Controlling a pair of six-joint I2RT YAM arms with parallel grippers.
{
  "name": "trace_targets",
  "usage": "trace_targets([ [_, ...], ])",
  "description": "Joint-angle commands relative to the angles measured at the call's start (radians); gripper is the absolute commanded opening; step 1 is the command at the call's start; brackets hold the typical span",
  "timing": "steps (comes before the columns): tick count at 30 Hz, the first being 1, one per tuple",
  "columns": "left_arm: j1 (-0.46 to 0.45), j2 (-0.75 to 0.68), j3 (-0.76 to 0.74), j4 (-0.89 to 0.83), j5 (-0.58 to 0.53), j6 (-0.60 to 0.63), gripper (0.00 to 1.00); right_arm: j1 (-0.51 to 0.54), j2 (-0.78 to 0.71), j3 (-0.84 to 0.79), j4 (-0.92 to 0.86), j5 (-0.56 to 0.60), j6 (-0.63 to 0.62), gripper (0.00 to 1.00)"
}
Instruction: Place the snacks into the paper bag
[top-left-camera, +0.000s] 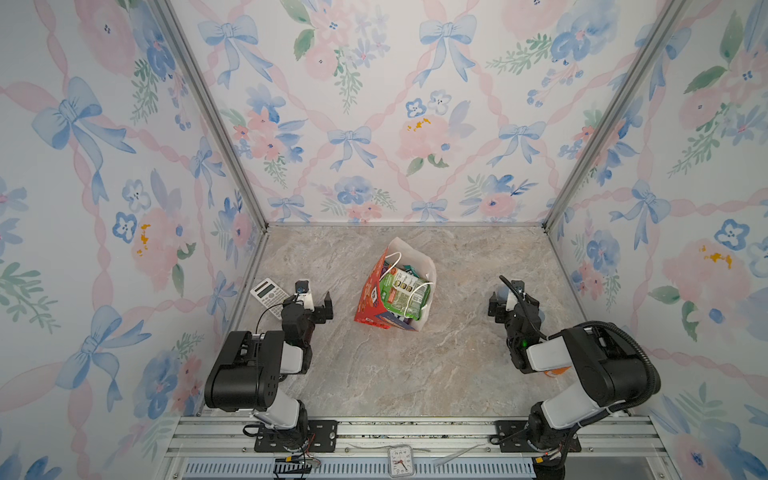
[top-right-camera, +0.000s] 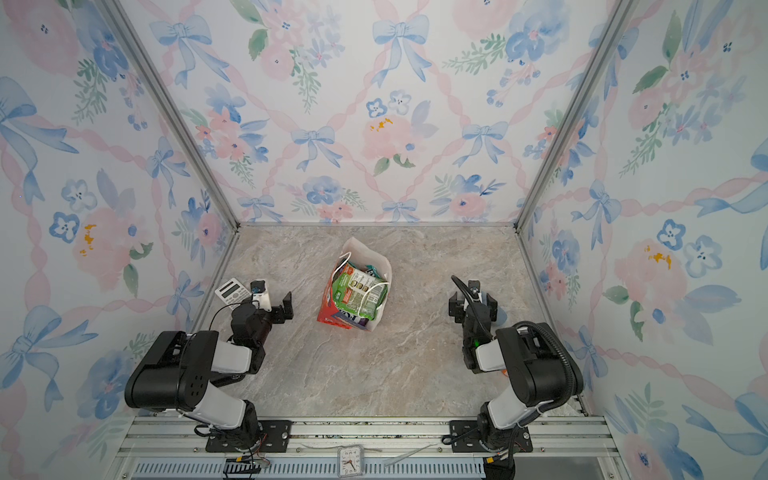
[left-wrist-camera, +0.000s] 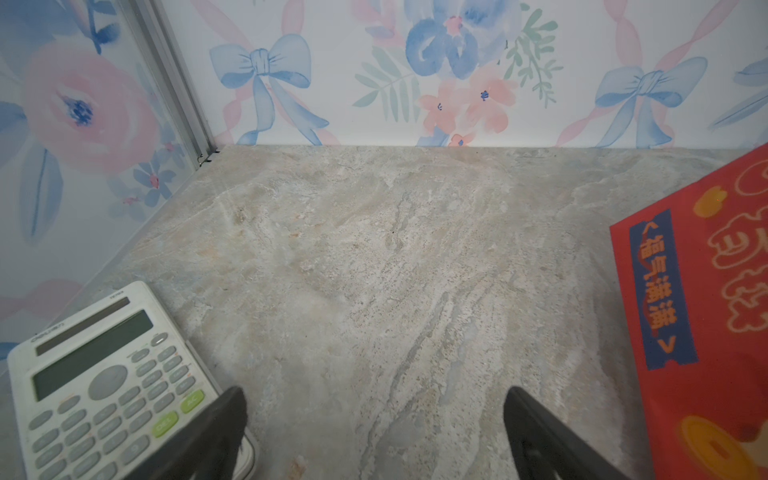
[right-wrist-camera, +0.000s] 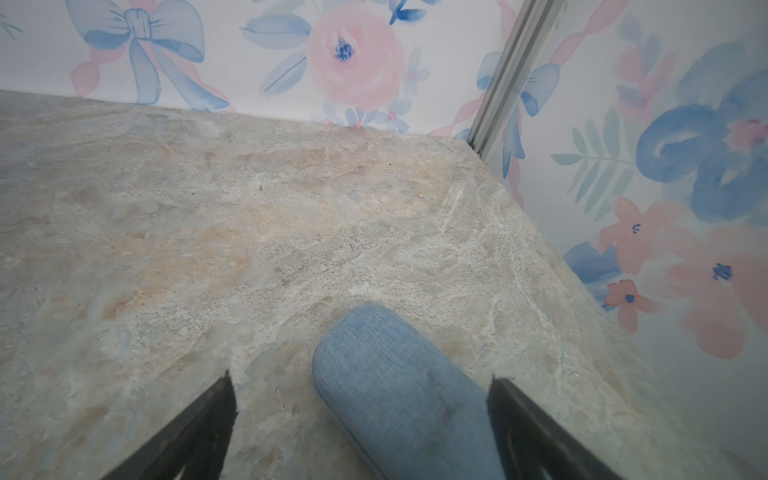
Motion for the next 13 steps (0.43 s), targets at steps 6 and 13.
trace_targets([
  [6,-0.012,0.003,0.017,0.021,-0.023,0.021,0.98,-0.003,-0.016,0.015,0.039,-0.003,-0.003,0.96],
  [13,-0.04,0.003,0.017,0.02,-0.089,0.032,0.98,-0.005,-0.017,0.005,0.056,-0.029,-0.007,0.97],
])
